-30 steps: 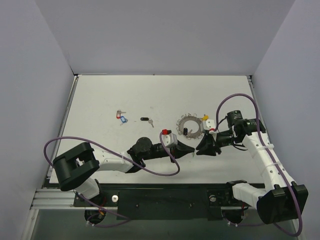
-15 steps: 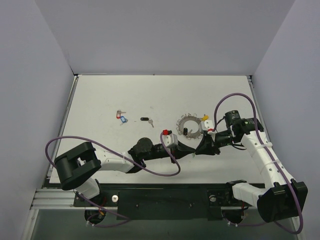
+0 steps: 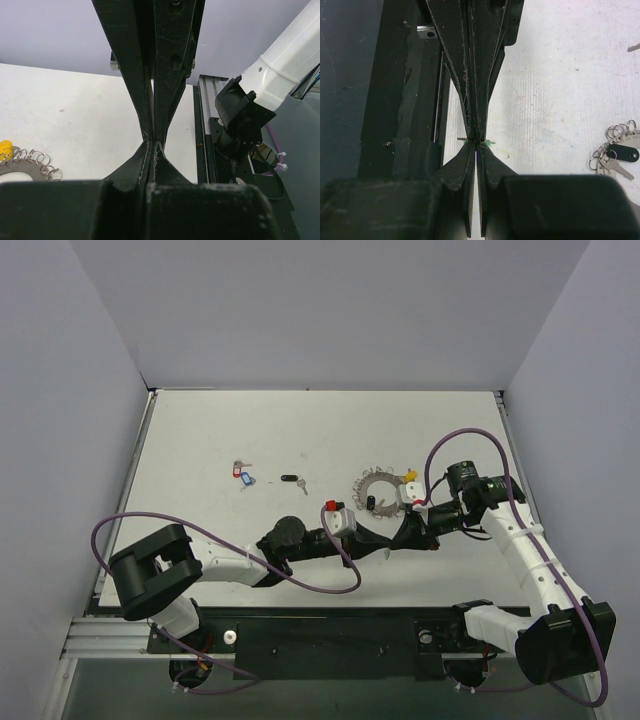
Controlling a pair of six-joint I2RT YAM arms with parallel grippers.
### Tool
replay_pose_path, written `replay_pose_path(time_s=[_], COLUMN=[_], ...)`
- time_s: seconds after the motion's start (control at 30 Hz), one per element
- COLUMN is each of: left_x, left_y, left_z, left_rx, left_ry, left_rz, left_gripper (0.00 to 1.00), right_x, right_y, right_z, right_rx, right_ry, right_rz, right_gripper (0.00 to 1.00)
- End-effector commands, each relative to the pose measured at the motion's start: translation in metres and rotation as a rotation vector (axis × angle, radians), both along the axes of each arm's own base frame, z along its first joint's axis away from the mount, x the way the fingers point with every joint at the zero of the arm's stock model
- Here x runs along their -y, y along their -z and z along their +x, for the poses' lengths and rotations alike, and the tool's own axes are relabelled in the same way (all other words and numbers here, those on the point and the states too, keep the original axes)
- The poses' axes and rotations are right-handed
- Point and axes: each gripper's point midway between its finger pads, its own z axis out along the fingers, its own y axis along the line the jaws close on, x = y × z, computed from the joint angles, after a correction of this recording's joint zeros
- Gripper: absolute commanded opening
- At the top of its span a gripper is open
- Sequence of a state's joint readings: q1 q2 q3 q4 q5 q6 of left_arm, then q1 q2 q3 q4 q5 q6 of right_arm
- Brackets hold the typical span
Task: Put the keys on the keyring
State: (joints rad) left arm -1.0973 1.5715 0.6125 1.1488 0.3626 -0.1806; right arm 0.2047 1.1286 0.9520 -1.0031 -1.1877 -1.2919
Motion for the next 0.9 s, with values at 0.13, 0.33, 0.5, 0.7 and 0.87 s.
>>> replay_pose_path(time_s=[0.13,0.33,0.5,0.7,0.87], left_x=[-0.004,-0.024,-0.037,-0.026,-0.005], left_y=[-0.037,-0.039,-0.012,0.004,0.01], left_z=[0.007,0.012,0.01,0.001,-0.004], left_rx=[-0.003,-0.003,0.013,0.024,0.048], left_ry=[-0.044,-0.089,-0.094,-0.031,-0.003], left_rz=[-0.103,-0.051,0.107,0.16,0.16], left_gripper=[0.28,0.5,0.55,0.43,0.36], right_x=[0.003,0.014,0.029,0.04,0.042], right_y=[0.0,0.009,0.021,0.031,0.031], right_z=[-0.011,-0.012,-0.02,-0.023,-0.023], right_rx=[0.015,0.031,0.076,0.086,0.071], right_ry=[-0.019,0.003,-0.039,-0.052,-0.03], right_rz=[-0.019,-0.092,-0.189,-0.253,-0.244], right_gripper=[0.0,0.0,0.0,0.0,0.0])
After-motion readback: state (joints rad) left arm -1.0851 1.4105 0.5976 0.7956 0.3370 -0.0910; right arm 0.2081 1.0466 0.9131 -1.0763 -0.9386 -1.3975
